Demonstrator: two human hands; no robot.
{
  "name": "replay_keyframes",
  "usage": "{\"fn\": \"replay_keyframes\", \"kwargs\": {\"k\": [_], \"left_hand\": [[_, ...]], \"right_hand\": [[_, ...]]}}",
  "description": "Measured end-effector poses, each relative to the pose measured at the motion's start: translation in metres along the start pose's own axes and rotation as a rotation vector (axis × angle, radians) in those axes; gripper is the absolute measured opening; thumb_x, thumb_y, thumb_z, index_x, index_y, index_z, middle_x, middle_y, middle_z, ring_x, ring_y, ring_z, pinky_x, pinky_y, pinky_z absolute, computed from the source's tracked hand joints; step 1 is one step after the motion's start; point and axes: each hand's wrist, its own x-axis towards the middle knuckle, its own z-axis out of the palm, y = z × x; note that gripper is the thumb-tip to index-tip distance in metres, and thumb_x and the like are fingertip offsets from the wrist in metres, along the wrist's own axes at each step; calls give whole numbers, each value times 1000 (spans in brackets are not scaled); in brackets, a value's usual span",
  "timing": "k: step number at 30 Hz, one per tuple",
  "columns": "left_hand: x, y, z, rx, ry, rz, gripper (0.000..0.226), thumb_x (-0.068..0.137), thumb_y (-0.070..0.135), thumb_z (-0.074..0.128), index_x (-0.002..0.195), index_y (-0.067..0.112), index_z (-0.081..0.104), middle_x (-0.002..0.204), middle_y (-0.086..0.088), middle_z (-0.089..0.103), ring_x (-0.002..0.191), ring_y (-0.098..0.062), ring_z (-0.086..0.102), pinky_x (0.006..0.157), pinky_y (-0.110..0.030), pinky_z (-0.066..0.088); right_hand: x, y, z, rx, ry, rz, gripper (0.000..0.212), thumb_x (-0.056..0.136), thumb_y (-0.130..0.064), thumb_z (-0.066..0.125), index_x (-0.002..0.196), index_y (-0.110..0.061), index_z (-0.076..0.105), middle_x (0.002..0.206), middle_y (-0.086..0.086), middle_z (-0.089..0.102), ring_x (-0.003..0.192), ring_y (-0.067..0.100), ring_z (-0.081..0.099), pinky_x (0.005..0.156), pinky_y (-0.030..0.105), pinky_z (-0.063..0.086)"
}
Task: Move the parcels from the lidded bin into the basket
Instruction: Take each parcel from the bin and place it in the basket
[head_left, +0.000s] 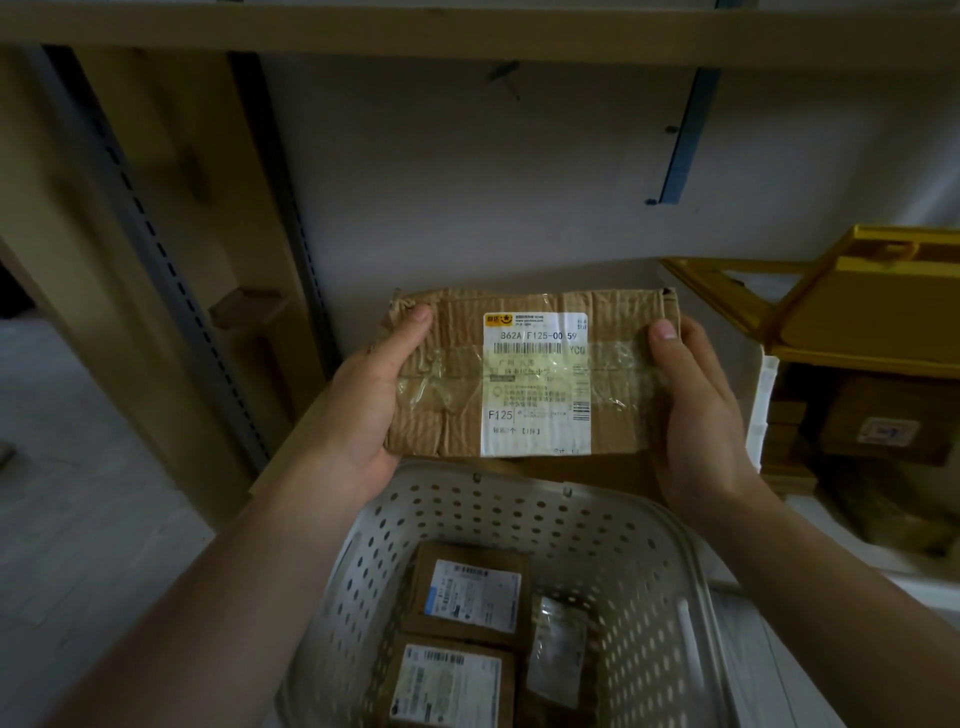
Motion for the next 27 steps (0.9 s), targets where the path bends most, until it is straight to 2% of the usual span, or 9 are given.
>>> {"fn": "replay_keyframes", "kwargs": {"k": [2, 6, 8, 10, 12, 15, 18, 22, 27], "left_hand": [[-1, -1, 1, -40, 16, -5, 39, 95, 43, 59, 118, 13, 71, 117, -14, 74, 107, -34, 72, 96, -55, 54], [-5, -10, 3, -140, 42, -25, 39, 99, 47, 52, 114, 17, 73, 114, -11, 76, 105, -31, 73, 91, -50, 55], [-10, -25, 6, -213, 46, -71, 42, 100, 47, 49, 120, 17, 71, 116, -10, 76, 105, -30, 74, 88, -48, 54], [-16, -44, 7, -283, 32, -155, 42, 100, 45, 50, 122, 16, 71, 117, -12, 75, 105, -31, 73, 89, -48, 53], [-20, -62, 3, -279, 19, -247, 40, 96, 42, 56, 123, 16, 71, 119, -13, 74, 106, -31, 73, 89, -48, 53], [-22, -74, -13, -166, -5, -331, 42, 84, 30, 68, 122, 13, 70, 118, -13, 74, 106, -30, 73, 84, -45, 57], [-26, -81, -30, 123, -121, -283, 51, 80, 24, 73, 130, 15, 64, 123, -11, 73, 112, -28, 71, 95, -47, 52], [-35, -85, -34, 526, -297, -291, 54, 73, 43, 74, 125, 33, 65, 117, 7, 75, 110, -14, 71, 99, -42, 53], [-47, -112, -31, 632, -436, -355, 30, 86, 55, 57, 116, 53, 61, 121, 25, 70, 116, -1, 65, 103, -32, 50]], "right_hand": [[1, -1, -1, 74, -8, 43, 44, 97, -45, 58, 134, -20, 55, 117, 6, 71, 108, 28, 70, 92, 54, 58], [0, -2, -3, 284, -46, 107, 83, 81, -59, 67, 144, -8, 47, 138, 25, 57, 123, 38, 61, 93, 49, 57], [-5, 2, -3, 313, -65, 156, 80, 81, -54, 69, 143, -9, 47, 131, 23, 61, 115, 35, 65, 88, 48, 59], [-14, 10, -4, 262, -73, 223, 69, 81, -40, 74, 139, -9, 52, 121, 18, 69, 107, 35, 71, 82, 52, 61], [-17, 16, -8, 192, -64, 249, 68, 76, -28, 77, 136, -5, 54, 114, 17, 73, 100, 33, 74, 75, 46, 61], [-14, 19, -20, 107, -53, 280, 82, 69, -26, 87, 141, -9, 50, 121, 18, 71, 104, 34, 73, 78, 46, 61], [-11, 23, -33, 41, -76, 300, 87, 66, -35, 86, 141, -13, 48, 124, 17, 70, 108, 35, 72, 90, 54, 59], [-17, 37, -38, -1, -129, 371, 80, 72, -32, 85, 140, -9, 50, 124, 18, 70, 108, 35, 72, 94, 55, 57], [-30, 60, -29, -8, -46, 492, 75, 77, -27, 87, 138, -10, 48, 114, 15, 74, 98, 34, 75, 90, 57, 59]]}}
